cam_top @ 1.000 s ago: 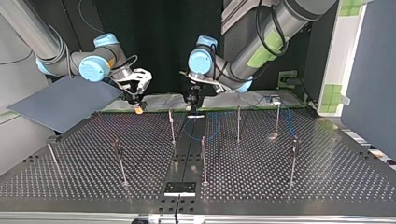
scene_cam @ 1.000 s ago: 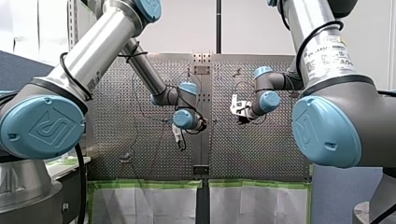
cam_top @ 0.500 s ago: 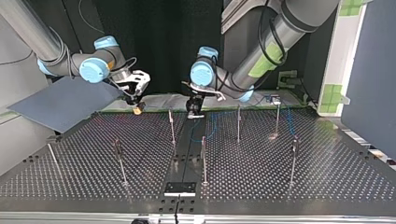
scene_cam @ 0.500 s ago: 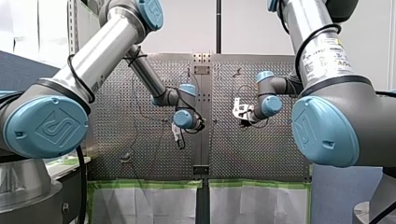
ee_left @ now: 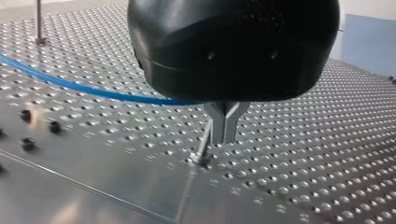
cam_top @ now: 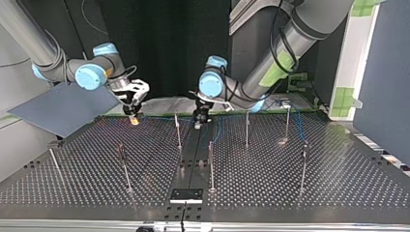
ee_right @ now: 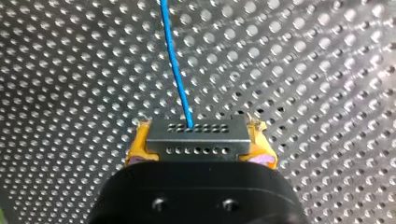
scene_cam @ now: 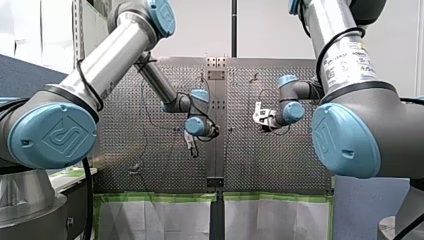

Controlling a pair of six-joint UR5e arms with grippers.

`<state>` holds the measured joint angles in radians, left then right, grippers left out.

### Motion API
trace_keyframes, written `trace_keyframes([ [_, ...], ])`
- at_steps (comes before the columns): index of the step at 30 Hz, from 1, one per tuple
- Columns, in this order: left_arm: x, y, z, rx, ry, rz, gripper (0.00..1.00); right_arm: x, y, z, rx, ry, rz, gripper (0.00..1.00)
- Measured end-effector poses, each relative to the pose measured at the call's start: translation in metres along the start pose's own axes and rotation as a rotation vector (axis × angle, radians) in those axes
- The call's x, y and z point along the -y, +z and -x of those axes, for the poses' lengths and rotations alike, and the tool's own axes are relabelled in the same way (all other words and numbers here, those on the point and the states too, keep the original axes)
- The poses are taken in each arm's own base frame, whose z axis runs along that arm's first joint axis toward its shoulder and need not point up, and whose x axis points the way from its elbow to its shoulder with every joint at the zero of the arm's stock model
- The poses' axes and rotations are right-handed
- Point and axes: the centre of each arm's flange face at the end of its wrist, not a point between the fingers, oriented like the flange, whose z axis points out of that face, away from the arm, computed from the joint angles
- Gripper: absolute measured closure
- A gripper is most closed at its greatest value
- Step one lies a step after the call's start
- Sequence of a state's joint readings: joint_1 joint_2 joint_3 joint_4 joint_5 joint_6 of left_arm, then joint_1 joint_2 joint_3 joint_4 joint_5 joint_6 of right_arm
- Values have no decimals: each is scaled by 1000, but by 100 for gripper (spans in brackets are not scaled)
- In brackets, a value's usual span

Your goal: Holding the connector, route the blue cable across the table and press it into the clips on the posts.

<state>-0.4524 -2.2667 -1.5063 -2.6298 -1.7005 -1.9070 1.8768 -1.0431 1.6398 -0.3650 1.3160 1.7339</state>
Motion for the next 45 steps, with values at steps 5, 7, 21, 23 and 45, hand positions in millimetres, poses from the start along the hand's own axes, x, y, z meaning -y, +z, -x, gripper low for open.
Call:
trace_keyframes([
  [5, -5, 11, -12, -31, 20, 32, 100, -10, 2, -5, -9, 6, 10, 100],
  [7, -6, 15, -11, -35, 32, 45, 97, -13, 2, -6, -10, 8, 14, 100],
  [21, 14, 20, 10, -40, 110, 113, 0, -37, 1, -13, -19, 17, 46, 100],
  [23, 18, 17, 8, -55, 126, 119, 0, -40, 1, -14, -21, 18, 49, 100],
  [45, 86, -89, 12, -171, 173, 106, 0, -67, 1, -36, -32, 20, 73, 100],
])
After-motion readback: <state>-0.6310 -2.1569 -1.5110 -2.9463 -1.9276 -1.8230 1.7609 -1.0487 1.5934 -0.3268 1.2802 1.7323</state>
